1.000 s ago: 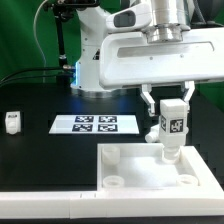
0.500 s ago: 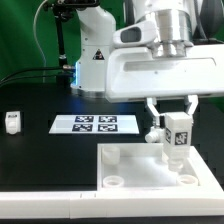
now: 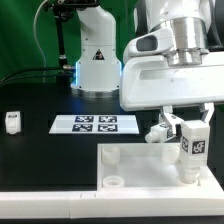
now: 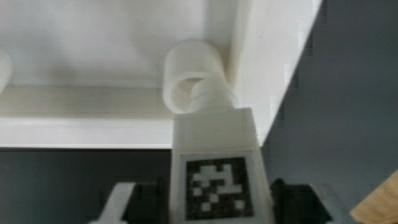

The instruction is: Assemble one leg

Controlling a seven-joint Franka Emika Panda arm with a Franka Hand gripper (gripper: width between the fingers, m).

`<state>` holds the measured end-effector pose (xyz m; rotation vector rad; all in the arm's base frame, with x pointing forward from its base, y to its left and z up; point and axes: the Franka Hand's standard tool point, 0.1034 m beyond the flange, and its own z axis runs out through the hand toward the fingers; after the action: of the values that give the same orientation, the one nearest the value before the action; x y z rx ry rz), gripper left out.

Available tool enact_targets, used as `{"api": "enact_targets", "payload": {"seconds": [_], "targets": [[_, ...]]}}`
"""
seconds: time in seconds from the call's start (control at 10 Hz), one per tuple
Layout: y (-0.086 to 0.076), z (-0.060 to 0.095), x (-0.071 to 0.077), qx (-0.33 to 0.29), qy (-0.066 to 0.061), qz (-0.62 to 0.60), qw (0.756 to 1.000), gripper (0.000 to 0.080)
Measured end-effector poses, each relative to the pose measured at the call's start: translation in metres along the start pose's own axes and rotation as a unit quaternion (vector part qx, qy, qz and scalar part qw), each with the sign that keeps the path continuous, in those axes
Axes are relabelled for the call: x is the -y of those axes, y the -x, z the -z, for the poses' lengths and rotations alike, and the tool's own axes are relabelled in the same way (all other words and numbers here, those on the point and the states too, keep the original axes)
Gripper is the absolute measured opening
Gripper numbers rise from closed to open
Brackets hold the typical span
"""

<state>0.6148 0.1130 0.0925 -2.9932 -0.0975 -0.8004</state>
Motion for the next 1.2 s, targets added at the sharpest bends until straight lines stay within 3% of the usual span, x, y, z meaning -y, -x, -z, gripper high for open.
{"api": "enact_targets", "payload": {"seconds": [0.6, 0.9, 1.2], "targets": [[0.006, -0.008, -0.009, -0.007, 0.007, 0.008, 1.000, 0.0281], [0.005, -0.017, -0.015, -0.055, 0.021, 0.027, 0.998, 0.0281], [0.005, -0.016, -0.015, -0.045, 0.019, 0.026, 0.998, 0.0281]]}}
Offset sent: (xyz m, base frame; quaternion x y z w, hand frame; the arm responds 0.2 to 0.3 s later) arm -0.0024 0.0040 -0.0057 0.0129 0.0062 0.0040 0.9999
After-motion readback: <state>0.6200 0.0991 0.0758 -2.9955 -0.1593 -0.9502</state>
